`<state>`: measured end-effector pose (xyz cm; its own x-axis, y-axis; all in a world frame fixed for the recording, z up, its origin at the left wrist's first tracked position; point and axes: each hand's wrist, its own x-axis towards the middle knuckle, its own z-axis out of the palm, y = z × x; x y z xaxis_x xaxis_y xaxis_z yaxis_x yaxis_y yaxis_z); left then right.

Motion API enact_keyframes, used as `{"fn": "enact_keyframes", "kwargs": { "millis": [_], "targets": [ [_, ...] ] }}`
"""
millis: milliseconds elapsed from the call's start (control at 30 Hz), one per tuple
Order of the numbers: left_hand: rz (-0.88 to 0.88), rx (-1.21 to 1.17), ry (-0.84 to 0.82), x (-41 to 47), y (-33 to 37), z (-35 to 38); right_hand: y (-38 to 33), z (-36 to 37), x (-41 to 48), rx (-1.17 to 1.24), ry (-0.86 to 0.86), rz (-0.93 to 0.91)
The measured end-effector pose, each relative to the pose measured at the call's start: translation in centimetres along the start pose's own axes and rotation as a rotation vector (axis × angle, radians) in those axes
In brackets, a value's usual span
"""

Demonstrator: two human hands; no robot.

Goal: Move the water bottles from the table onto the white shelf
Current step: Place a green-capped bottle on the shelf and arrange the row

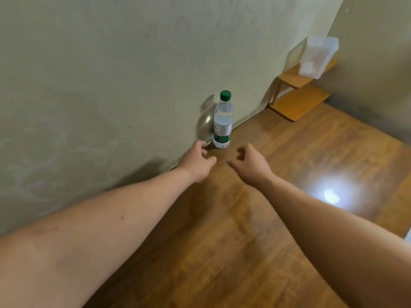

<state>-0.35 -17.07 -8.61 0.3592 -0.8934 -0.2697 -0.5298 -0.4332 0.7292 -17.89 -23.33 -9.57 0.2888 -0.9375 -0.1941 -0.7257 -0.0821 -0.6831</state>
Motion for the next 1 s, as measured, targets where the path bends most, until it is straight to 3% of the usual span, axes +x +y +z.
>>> {"fn": "enact_keyframes", "kwargs": {
  "millis": [267,467,700,867,1000],
  "targets": [
    [-0.049,0.108,0.089,5.2,4.0,-1.6,-5.0,0.0,10.4,0.196,0.054,-0.103],
    [-0.033,0.173,0.059,4.4,2.9,-1.6,-5.1,1.4,12.6,0.243,0.105,-0.11],
    [-0.048,0.164,-0.025,-0.9,-1.2,-0.6,-2.8,2.5,3.2,0.243,0.088,-0.165],
    [0.01,0.158,-0.044,-8.3,-5.1,-0.6,-2.2,5.2,-6.2,0.343,-0.041,-0.183],
    [0.01,0.065,-0.095,-13.6,-8.1,-3.3,-5.4,7.8,-12.7,0.265,-0.115,-0.183]
  ]
}}
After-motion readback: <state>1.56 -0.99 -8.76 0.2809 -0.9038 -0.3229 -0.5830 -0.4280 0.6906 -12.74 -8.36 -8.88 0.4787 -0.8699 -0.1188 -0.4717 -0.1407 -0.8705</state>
